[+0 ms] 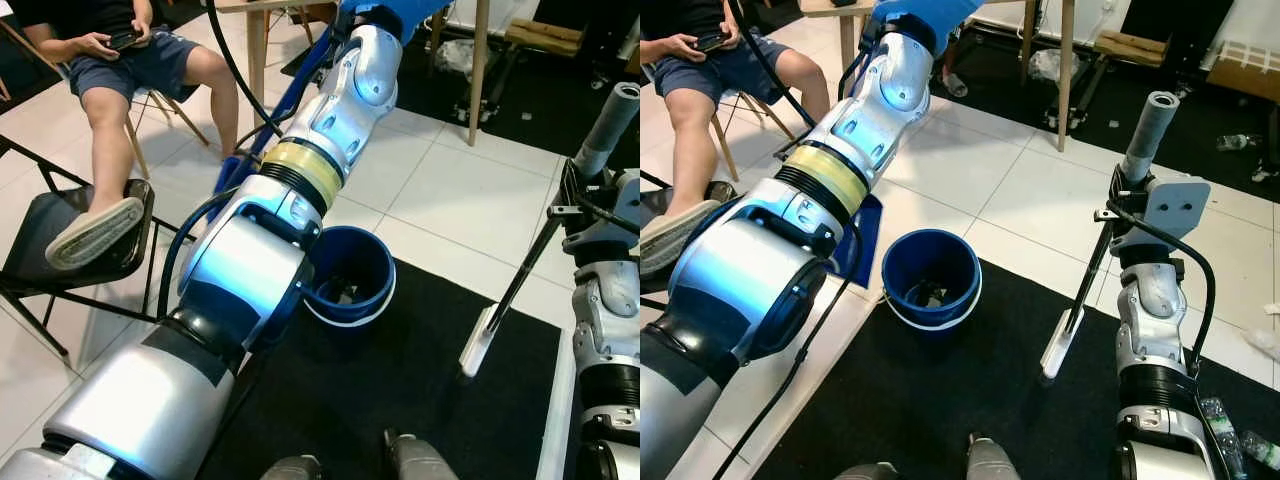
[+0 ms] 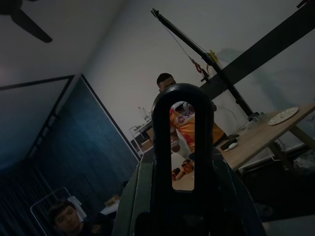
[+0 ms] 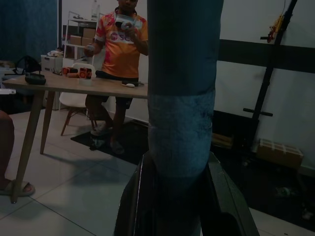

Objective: Sweep floor

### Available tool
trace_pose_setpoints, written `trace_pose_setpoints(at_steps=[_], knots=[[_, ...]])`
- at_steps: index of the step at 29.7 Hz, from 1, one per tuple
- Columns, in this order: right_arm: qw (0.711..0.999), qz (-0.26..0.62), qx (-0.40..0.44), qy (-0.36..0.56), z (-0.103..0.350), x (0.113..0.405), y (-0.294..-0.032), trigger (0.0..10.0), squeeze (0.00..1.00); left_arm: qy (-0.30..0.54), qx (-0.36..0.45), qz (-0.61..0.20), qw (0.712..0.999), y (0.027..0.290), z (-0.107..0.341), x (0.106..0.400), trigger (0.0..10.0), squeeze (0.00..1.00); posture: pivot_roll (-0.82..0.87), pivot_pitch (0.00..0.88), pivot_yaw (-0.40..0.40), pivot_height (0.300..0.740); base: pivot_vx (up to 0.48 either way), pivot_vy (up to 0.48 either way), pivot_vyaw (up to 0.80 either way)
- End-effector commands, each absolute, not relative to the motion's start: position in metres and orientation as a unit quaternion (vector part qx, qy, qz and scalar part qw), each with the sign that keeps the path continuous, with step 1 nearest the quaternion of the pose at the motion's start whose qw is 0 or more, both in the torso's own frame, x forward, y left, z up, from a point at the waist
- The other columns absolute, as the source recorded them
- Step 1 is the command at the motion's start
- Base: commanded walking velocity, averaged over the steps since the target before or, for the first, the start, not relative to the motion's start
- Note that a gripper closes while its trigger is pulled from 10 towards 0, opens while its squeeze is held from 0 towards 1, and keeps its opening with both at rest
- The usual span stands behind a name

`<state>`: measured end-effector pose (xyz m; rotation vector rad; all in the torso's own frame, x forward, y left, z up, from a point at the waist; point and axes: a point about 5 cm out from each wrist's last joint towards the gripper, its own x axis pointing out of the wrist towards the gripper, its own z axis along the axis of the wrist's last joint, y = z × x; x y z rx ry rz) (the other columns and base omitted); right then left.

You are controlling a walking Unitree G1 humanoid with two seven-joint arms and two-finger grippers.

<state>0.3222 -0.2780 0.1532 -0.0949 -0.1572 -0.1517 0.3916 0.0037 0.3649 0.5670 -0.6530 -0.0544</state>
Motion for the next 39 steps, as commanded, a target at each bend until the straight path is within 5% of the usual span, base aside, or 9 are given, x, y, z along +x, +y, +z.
trace_pose_setpoints(at_steps=[1,25,29,33,39], knots=[[0.991,-0.071,-0.055,-0.102,0.163,0.324,-0.277,10.0,0.0,-0.334,0.272,-0.027,0.902,0.005,0.373,0.389,10.0,0.0,-0.01,0.04,0.033,0.74,0.0,0.0,0.0],[0.991,-0.07,-0.056,-0.101,0.163,0.325,-0.277,10.0,0.0,-0.315,0.236,-0.023,0.919,0.012,0.376,0.392,10.0,0.0,-0.01,0.03,0.032,0.74,0.0,0.0,0.0],[0.991,-0.07,-0.055,-0.101,0.163,0.326,-0.277,10.0,0.0,-0.26,0.137,-0.058,0.954,0.015,0.372,0.397,10.0,0.0,-0.01,0.03,0.033,0.74,0.0,0.0,0.0],[0.991,-0.07,-0.055,-0.1,0.162,0.326,-0.277,10.0,0.0,-0.307,0.204,-0.018,0.929,0.019,0.381,0.394,10.0,0.0,-0.01,0.029,0.032,0.74,0.0,0.0,0.0],[0.991,-0.07,-0.055,-0.1,0.162,0.326,-0.277,10.0,0.0,-0.307,0.204,-0.018,0.929,0.019,0.381,0.394,10.0,0.0,-0.01,0.029,0.032,0.74,0.0,0.0,0.0]])
